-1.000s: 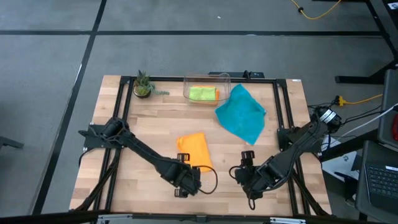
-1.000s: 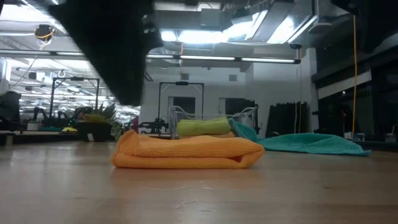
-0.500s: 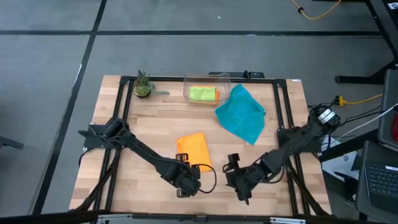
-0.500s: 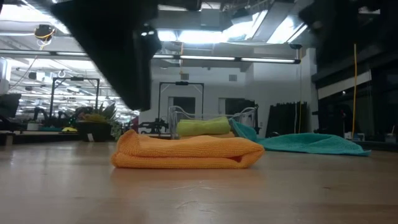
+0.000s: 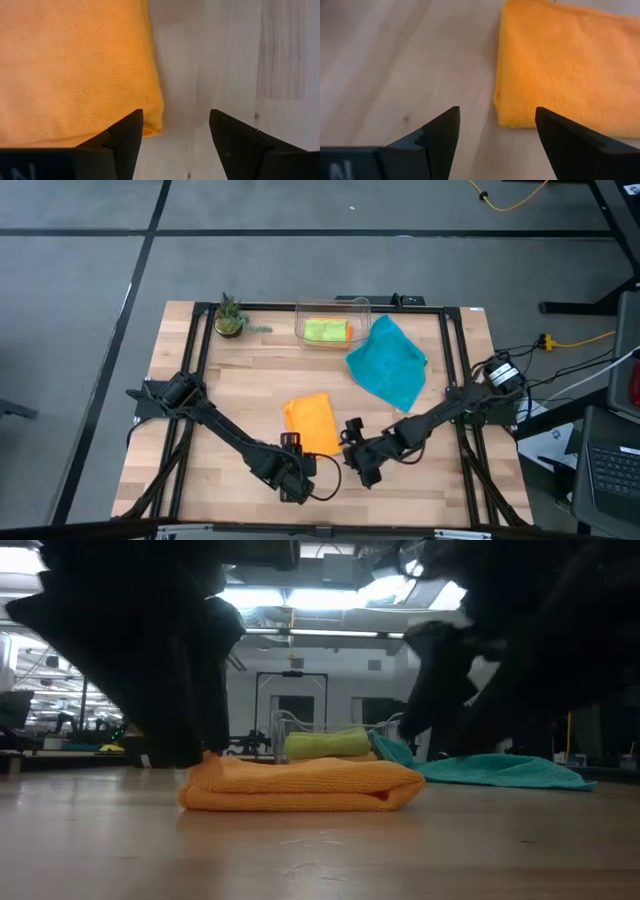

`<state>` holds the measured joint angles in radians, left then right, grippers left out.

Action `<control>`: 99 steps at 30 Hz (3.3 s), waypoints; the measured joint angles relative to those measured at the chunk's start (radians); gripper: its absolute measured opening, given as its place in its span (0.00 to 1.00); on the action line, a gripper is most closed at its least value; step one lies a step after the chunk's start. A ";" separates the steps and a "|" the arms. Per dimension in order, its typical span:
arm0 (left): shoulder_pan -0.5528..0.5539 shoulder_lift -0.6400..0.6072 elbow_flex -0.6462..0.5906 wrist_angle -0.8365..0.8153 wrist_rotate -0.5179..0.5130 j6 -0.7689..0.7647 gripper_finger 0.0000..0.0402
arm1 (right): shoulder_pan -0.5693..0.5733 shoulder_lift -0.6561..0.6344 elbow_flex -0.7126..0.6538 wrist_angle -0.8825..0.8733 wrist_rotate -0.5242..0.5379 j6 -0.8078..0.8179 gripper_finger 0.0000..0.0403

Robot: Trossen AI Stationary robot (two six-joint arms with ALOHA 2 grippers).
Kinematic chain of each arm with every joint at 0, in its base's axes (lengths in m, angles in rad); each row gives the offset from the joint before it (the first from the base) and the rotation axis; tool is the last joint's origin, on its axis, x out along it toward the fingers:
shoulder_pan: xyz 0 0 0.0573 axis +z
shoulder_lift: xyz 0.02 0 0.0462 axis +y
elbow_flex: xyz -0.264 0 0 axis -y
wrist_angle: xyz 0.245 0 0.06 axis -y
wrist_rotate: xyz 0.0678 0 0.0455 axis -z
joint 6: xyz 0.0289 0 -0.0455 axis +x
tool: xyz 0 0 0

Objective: Fold microfiber towels
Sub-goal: Fold the orange microfiber cloth

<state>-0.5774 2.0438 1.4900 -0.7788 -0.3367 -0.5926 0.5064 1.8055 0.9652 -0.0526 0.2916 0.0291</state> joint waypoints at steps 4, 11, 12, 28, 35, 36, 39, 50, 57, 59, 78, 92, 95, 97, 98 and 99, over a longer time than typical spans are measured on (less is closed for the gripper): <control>0.001 0.000 -0.016 0.003 -0.041 0.005 0.55 | -0.017 0.038 0.005 0.036 -0.002 -0.035 0.65; 0.012 0.000 -0.036 0.076 -0.030 0.057 0.55 | -0.040 0.104 0.006 0.075 -0.009 -0.062 0.65; 0.014 0.000 -0.047 0.092 -0.012 0.067 0.55 | -0.042 0.110 0.007 0.081 -0.008 -0.063 0.65; 0.021 -0.006 -0.168 0.181 0.043 0.020 0.55 | -0.084 0.126 0.009 0.070 -0.129 0.027 0.65; 0.027 -0.004 -0.168 0.183 0.023 0.023 0.51 | -0.101 0.128 0.008 0.062 -0.161 0.069 0.62; 0.029 -0.004 -0.168 0.183 0.023 0.025 0.50 | -0.101 0.128 0.008 0.062 -0.162 0.069 0.60; 0.038 -0.003 -0.176 0.186 0.006 0.026 0.47 | -0.100 0.128 0.007 0.061 -0.164 0.070 0.56; 0.047 -0.010 -0.232 0.225 -0.036 0.017 0.41 | -0.100 0.129 0.007 0.055 -0.167 0.074 0.48; 0.047 -0.010 -0.233 0.232 -0.036 0.019 0.28 | -0.100 0.129 0.007 0.055 -0.165 0.095 0.42; 0.047 -0.010 -0.233 0.233 -0.038 0.021 0.22 | -0.100 0.129 0.007 0.056 -0.163 0.109 0.40; 0.044 -0.005 -0.193 0.219 -0.013 -0.037 0.00 | -0.080 0.125 0.007 0.040 -0.212 0.280 0.04; 0.022 0.002 0.049 0.203 0.165 -0.086 0.00 | 0.021 -0.034 0.001 0.009 -0.464 0.479 0.02; 0.020 0.002 0.096 0.184 0.180 -0.087 0.00 | 0.042 -0.066 0.002 0.007 -0.466 0.499 0.02; 0.018 0.002 0.127 0.168 0.181 -0.086 0.00 | 0.053 -0.081 0.002 0.004 -0.465 0.512 0.02; 0.018 0.001 0.143 0.153 0.180 -0.086 0.00 | 0.057 -0.091 0.002 0.004 -0.465 0.515 0.02; 0.018 0.001 0.157 0.140 0.180 -0.081 0.00 | 0.060 -0.100 0.002 0.004 -0.464 0.515 0.02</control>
<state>-0.5594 2.0445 1.6469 -0.6388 -0.1568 -0.6734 0.5668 1.7059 0.9669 -0.0490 -0.1725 0.5441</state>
